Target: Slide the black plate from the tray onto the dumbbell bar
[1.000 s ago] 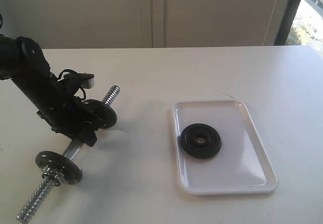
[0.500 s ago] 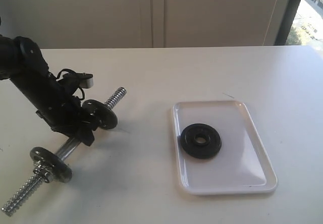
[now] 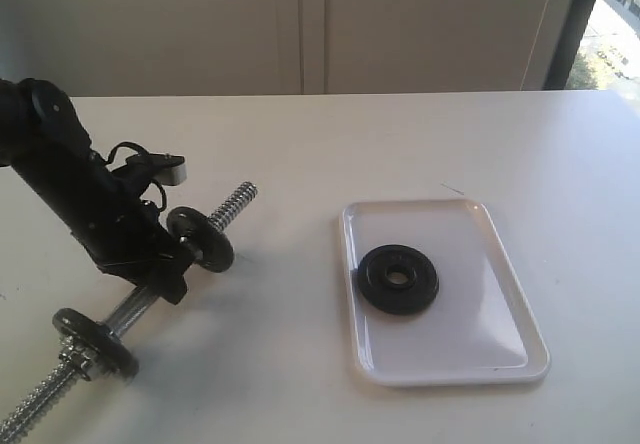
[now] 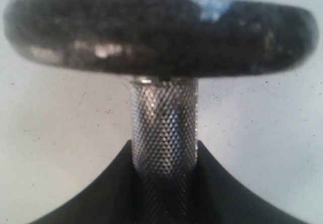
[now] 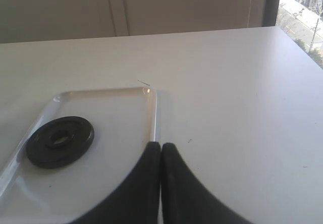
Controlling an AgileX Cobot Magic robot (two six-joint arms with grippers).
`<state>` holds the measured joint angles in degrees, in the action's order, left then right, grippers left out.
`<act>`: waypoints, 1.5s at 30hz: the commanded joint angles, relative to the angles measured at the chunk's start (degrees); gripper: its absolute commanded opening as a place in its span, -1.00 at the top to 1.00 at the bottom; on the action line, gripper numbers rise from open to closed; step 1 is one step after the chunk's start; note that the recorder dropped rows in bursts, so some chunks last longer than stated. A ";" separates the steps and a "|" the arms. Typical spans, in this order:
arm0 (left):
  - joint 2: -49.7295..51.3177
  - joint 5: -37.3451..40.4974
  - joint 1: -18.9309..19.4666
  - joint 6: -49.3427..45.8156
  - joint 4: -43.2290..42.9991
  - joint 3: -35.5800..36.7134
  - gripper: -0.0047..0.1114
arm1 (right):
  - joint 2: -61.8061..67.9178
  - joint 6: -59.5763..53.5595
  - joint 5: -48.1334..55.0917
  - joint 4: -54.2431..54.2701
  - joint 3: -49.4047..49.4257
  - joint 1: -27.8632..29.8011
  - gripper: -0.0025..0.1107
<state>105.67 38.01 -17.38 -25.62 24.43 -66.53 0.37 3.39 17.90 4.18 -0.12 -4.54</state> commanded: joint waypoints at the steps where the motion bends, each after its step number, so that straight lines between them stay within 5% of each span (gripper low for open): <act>1: -5.39 2.34 -0.04 -0.08 4.16 0.36 0.92 | -0.37 0.08 -0.84 0.14 0.12 -0.05 0.96; 9: -8.71 3.54 -5.46 -3.03 3.54 1.88 0.92 | -0.37 0.07 -0.84 -0.11 0.12 -0.05 0.96; 22: -9.77 3.75 -5.67 -3.03 3.15 1.88 0.92 | -0.37 0.07 -3.48 0.16 0.12 -0.05 0.96; 36: -9.75 3.02 -5.67 -3.03 3.15 1.88 0.92 | -0.37 6.97 -67.90 4.35 0.12 -0.05 0.96; 38: -9.75 2.53 -5.67 -3.03 3.15 1.88 0.92 | -0.37 5.14 -66.56 7.42 0.12 -0.05 0.96; 45: -9.75 2.38 -5.67 -3.03 3.15 1.88 0.92 | 10.93 -1.34 -38.05 11.97 -7.19 -0.05 0.96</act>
<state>99.14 39.34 -23.03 -28.63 22.91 -63.36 5.41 4.57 -29.40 16.63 -4.31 -4.54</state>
